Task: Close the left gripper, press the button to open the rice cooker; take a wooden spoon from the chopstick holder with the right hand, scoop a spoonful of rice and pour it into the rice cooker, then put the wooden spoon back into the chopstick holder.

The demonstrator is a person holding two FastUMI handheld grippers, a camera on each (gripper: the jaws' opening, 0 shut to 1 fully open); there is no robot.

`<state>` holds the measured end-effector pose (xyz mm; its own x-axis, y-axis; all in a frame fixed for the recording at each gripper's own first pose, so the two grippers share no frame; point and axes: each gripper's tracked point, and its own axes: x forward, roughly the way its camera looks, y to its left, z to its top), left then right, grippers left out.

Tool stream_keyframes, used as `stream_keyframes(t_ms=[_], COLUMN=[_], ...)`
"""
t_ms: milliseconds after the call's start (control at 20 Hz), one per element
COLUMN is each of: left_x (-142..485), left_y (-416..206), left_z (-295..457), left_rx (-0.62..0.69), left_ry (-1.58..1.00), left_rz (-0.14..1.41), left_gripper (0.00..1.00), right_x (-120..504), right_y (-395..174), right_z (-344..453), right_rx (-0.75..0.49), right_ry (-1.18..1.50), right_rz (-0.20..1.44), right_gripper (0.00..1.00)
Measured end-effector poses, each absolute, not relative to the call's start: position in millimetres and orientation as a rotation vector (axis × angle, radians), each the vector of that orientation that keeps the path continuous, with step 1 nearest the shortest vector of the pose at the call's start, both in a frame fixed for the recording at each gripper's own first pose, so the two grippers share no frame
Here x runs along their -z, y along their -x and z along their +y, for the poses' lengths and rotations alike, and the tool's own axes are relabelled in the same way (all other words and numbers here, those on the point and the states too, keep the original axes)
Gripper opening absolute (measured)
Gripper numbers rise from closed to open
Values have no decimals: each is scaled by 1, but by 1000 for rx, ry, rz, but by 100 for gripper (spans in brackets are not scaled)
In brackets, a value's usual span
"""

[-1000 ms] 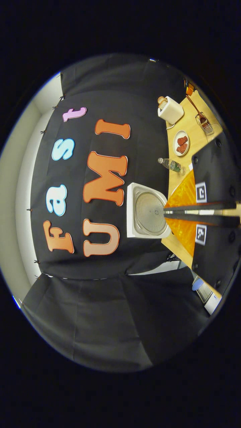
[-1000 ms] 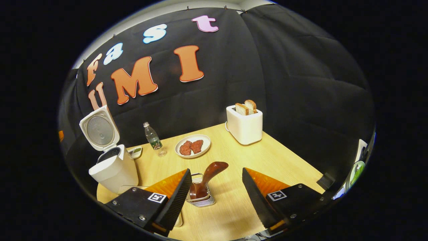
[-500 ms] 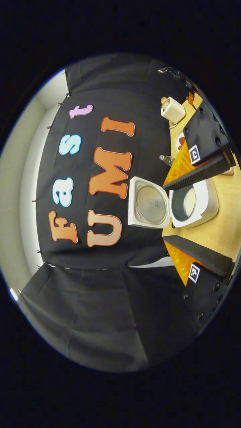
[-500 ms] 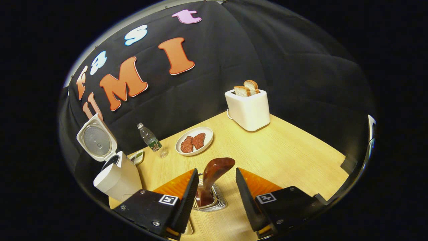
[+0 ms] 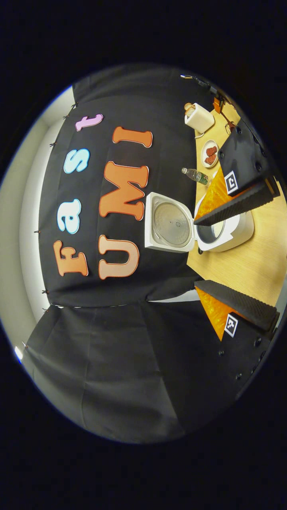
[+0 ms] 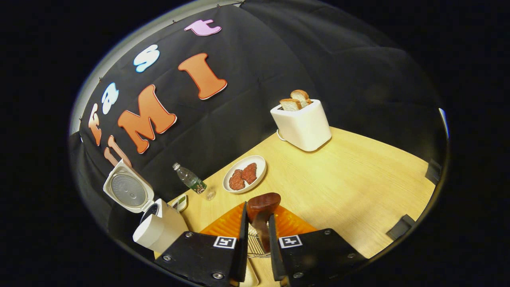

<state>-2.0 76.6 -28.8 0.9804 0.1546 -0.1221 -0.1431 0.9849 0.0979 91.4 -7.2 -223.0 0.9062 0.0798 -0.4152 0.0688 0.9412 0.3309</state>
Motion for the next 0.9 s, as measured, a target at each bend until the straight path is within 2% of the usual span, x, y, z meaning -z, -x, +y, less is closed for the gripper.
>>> stream_keyframes(t_ms=[600, 900], left_x=[16, 19], left_y=[2, 6], left_z=[75, 78], left_rx=[-93, -75], left_ry=[-100, -97], left_rz=[81, 91], left_gripper=[93, 93], right_x=[98, 88], right_y=[-46, -8], right_z=[53, 118], right_rx=[-169, -315], right_ry=[-144, -12], right_rz=[198, 143], right_gripper=[22, 22])
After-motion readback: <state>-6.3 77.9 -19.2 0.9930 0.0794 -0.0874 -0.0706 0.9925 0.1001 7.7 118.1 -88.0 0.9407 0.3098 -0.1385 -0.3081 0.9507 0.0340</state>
